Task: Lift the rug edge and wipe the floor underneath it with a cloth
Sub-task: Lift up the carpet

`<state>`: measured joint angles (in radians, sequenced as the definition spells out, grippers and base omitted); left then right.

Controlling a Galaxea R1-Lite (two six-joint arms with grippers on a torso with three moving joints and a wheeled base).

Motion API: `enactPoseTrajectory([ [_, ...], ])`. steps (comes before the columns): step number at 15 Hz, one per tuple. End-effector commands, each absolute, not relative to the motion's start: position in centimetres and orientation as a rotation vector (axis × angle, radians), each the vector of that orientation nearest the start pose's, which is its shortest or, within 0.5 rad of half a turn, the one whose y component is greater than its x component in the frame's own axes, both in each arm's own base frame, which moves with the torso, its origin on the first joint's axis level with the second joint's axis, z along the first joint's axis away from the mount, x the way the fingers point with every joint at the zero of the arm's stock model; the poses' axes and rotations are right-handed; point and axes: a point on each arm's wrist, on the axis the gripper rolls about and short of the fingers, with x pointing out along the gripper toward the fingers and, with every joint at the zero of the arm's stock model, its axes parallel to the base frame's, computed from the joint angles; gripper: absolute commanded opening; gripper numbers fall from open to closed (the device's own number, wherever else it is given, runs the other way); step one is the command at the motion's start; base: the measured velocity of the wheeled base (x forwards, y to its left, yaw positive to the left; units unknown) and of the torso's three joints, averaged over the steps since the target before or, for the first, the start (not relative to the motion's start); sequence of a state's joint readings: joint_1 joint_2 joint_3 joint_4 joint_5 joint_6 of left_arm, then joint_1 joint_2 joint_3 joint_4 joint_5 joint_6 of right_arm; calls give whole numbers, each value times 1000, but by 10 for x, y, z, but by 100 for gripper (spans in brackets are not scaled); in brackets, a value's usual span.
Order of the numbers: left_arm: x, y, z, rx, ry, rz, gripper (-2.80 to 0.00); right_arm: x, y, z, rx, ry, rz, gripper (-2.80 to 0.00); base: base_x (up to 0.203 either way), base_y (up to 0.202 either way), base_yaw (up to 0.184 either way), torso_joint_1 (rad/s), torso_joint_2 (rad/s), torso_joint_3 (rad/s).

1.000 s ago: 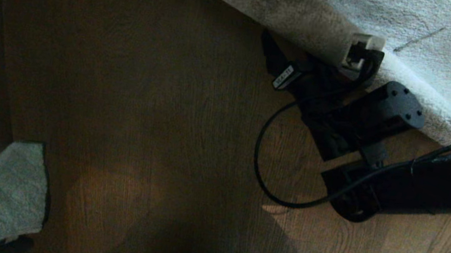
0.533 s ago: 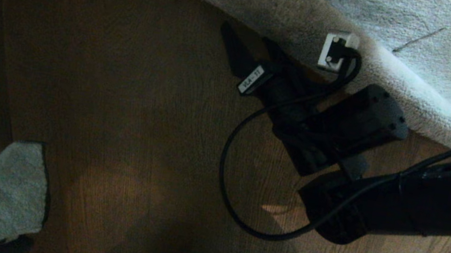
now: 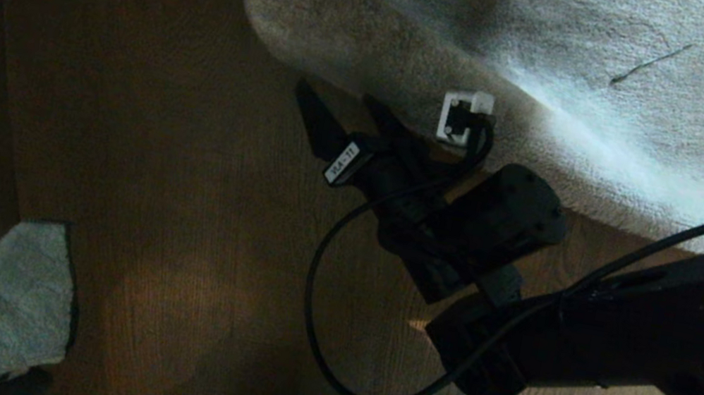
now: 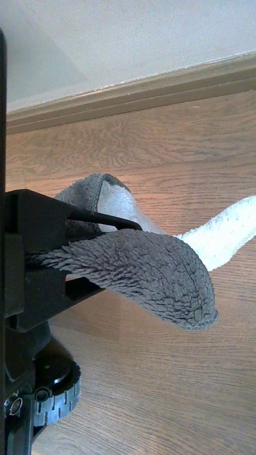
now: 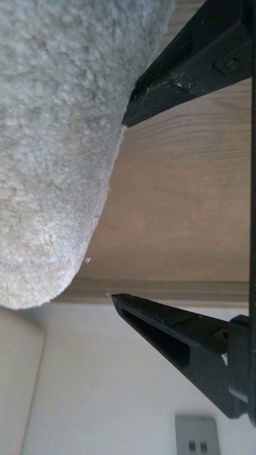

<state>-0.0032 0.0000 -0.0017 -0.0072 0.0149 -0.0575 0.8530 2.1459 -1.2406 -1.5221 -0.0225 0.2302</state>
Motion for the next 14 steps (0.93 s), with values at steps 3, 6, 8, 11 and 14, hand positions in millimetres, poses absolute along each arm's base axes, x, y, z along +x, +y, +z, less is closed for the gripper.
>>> enactPoseTrajectory([
  [3, -23, 0, 77, -58, -10, 12, -280, 278, 310, 214, 504, -503, 829, 0, 0, 0, 0, 0, 0, 0],
  [6, -23, 0, 77, -58, -10, 12, -280, 285, 300, 226, 518, -543, 797, 0, 0, 0, 0, 0, 0, 0],
  [8, -23, 0, 77, -58, -11, 12, -280, 287, 292, 241, 549, -584, 792, 0, 0, 0, 0, 0, 0, 0],
  [11, -23, 0, 77, -58, -10, 12, -280, 286, 291, 241, 547, -578, 792, 0, 0, 0, 0, 0, 0, 0],
  [14, -23, 0, 76, -58, -8, 12, -280, 286, 292, 238, 542, -570, 790, 0, 0, 0, 0, 0, 0, 0],
])
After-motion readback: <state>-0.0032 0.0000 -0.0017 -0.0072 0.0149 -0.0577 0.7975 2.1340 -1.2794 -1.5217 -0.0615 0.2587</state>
